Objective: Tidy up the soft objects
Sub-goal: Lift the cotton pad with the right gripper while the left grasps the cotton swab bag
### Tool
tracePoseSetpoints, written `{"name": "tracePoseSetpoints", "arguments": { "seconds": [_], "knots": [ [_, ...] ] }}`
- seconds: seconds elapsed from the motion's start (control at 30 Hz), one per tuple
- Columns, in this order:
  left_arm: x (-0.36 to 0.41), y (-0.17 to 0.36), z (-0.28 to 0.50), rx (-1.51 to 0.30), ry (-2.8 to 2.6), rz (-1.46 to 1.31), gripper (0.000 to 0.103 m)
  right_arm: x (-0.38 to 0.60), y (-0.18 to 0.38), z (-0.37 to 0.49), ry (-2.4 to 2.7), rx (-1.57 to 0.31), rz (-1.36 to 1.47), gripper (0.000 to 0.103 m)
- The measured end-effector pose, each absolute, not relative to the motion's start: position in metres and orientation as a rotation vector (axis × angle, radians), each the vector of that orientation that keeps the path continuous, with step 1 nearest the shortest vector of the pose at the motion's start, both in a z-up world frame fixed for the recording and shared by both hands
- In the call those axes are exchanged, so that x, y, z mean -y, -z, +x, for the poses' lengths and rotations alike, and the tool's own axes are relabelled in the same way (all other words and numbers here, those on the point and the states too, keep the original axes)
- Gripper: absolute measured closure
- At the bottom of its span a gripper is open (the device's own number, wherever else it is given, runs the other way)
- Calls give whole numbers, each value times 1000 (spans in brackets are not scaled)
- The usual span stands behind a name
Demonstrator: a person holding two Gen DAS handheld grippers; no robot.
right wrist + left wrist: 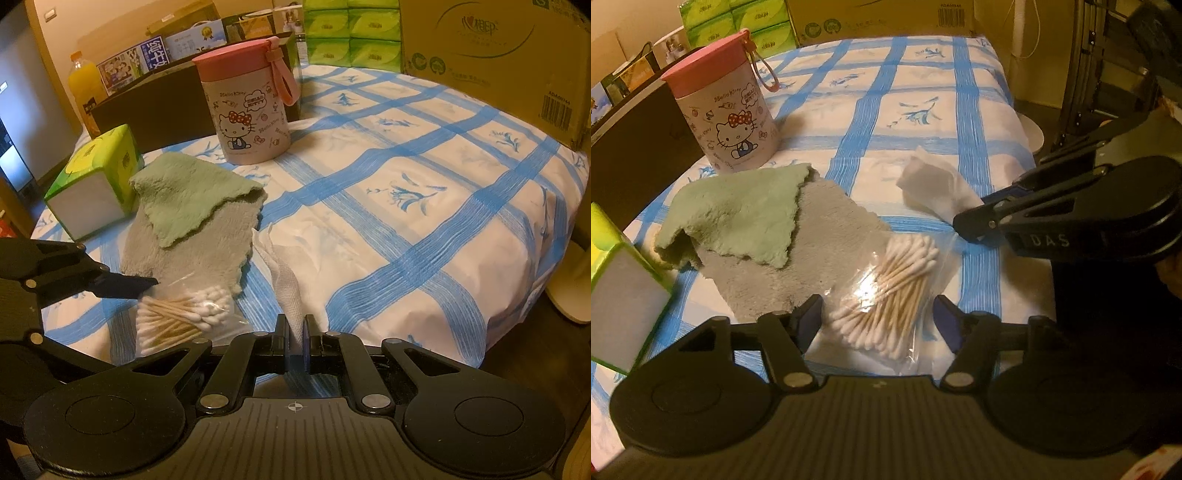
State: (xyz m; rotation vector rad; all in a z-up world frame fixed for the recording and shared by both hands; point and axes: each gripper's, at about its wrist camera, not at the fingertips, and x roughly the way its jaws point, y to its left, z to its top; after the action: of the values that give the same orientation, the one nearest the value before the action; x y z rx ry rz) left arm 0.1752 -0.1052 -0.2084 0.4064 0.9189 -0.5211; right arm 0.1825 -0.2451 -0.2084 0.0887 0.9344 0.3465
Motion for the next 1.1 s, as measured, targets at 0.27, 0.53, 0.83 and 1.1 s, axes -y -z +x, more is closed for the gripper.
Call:
{"name": "tracePoseSetpoints", "arguments": {
  "seconds": [0.27,0.53,0.83,1.1],
  "knots": [
    [99,202,173,-940,497,349,61,245,207,181,-344,-938,85,96],
    [77,188,162,-975,467,220,62,242,205,177,-346,-946,75,96],
    [18,155,156,-944,313,73,62,231,193,169,-399,-937,71,96],
    [-37,120,155,-878,155,0,62,209,164,171,-504,-887,83,96]
  ]
}}
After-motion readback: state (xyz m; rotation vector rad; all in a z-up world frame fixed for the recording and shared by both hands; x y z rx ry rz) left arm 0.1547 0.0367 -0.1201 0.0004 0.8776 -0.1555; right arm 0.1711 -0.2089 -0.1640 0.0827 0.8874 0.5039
